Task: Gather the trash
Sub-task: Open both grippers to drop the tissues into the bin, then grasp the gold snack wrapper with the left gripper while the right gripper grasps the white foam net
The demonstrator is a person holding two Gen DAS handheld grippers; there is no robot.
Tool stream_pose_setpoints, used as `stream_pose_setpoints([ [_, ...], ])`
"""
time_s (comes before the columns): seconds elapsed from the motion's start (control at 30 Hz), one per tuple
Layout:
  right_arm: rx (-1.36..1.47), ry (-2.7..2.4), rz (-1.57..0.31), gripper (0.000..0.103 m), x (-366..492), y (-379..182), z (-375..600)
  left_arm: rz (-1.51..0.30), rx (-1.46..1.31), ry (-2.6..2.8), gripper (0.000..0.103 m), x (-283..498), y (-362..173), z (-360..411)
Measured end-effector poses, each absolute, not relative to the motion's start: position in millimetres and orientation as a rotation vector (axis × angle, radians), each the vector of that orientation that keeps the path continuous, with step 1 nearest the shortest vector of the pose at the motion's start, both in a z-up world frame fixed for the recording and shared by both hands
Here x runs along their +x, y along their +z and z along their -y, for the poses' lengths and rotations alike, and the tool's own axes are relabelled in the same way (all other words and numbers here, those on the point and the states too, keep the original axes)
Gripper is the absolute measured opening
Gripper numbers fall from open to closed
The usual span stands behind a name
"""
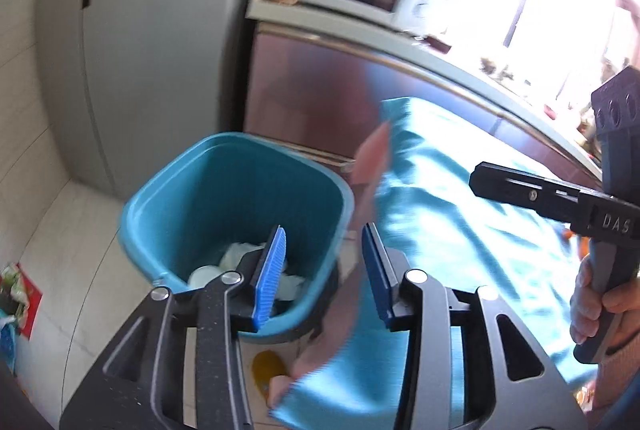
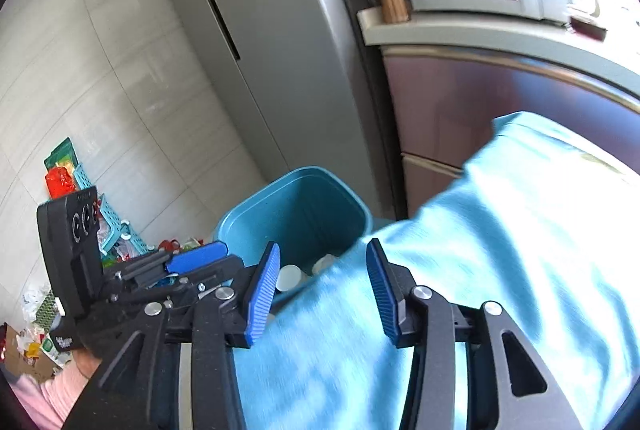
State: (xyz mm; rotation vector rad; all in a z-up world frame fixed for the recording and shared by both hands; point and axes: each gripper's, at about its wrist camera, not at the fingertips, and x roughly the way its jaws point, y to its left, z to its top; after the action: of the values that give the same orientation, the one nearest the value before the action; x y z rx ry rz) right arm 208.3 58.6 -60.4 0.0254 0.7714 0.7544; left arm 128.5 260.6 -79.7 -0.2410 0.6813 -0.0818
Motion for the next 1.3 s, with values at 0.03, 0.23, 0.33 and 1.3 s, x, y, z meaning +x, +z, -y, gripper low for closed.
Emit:
stream_pose_setpoints([
  [0.03, 0.03, 0.744, -0.761, 0.046, 203, -58, -50, -0.672, -0.231, -0.104, 0.042, 126, -76, -253],
  [0.23, 0.065, 0.646, -0.702, 0.048, 168, -44, 23, -0.662, -0.184, -0.256, 0.042, 121, -61, -196],
  [0.33, 0.1, 0.569, -0.683, 0.049, 148, -40, 66, -0.661, -0.166, -0.34, 0.043, 117, -57, -163],
  [1.3, 0.344, -0.111, -0.609, 0.057, 37, -68, 354, -0.927, -0.109, -0.987, 0.058, 90, -93, 109],
])
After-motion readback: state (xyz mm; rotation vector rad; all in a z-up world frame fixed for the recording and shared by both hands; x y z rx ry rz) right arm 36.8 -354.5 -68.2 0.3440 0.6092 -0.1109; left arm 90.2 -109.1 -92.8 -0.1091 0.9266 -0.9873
